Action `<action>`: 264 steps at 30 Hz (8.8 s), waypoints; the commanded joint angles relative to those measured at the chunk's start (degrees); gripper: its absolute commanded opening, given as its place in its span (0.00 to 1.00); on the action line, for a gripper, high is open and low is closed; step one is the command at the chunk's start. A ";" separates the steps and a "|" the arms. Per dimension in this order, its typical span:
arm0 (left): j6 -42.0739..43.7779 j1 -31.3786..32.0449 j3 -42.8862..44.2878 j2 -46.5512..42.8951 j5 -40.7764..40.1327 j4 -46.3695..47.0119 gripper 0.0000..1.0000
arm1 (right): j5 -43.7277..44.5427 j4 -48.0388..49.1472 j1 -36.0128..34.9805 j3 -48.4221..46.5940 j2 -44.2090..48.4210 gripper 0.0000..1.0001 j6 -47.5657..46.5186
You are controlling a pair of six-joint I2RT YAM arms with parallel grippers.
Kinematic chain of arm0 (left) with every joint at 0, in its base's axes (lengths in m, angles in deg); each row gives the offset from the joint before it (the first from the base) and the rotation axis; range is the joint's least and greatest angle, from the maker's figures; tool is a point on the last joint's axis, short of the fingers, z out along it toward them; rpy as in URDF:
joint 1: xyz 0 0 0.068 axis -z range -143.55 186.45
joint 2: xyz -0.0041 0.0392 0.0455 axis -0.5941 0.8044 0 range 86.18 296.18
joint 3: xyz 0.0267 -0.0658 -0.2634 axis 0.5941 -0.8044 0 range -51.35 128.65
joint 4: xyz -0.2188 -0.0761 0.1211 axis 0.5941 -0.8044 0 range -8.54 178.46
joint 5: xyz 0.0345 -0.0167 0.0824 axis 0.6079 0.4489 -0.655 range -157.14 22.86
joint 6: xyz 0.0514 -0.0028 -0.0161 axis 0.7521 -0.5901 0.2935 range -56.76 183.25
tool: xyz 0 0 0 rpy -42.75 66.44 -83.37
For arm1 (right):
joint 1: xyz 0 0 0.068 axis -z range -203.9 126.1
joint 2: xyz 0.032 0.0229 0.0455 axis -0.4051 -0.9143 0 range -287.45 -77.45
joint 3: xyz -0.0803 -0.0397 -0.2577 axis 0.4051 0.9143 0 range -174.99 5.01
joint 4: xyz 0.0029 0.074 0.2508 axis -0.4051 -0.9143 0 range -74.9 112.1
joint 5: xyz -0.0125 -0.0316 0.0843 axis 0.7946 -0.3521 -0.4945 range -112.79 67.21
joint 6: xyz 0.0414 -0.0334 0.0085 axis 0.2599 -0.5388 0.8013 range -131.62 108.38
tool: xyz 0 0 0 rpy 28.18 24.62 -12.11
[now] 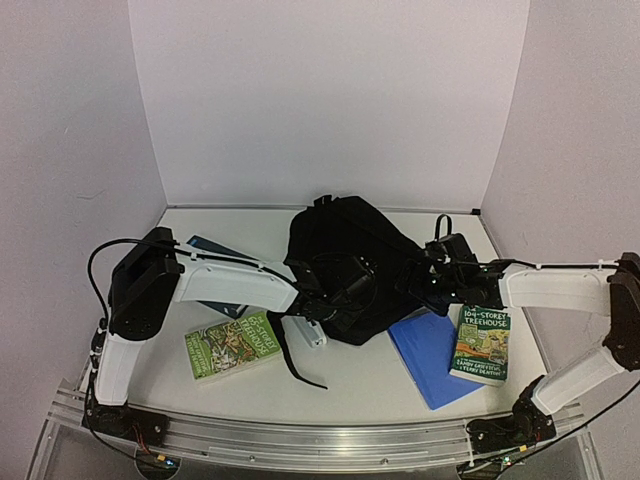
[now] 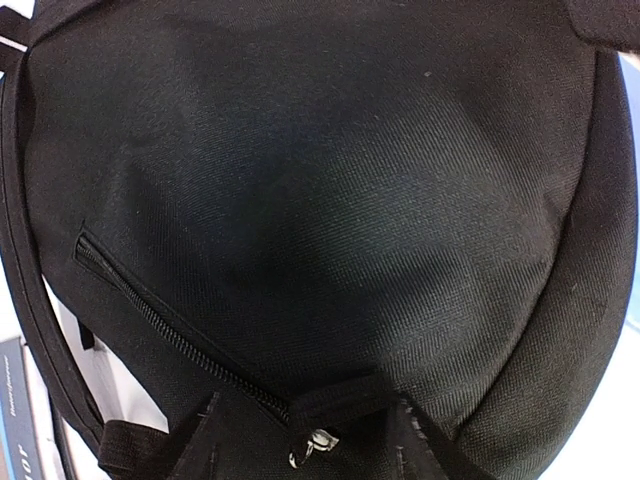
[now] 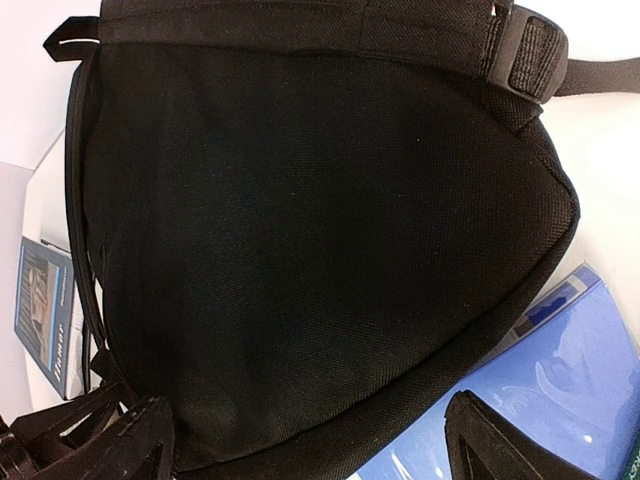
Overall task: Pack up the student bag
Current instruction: Zip the student bag at the center of the board.
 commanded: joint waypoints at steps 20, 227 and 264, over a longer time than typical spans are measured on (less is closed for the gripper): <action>-8.19 -2.77 -7.09 -8.03 13.00 10.47 0.00 | 3.64 1.63 0.21 3.63 -0.79 0.90 4.51; -35.30 -14.67 -27.39 -8.57 49.05 41.62 0.00 | 3.83 5.90 0.18 7.18 -0.57 0.00 4.88; -35.33 -20.09 -24.39 -9.26 37.06 43.07 0.00 | 5.26 5.81 0.21 8.29 0.42 0.00 5.05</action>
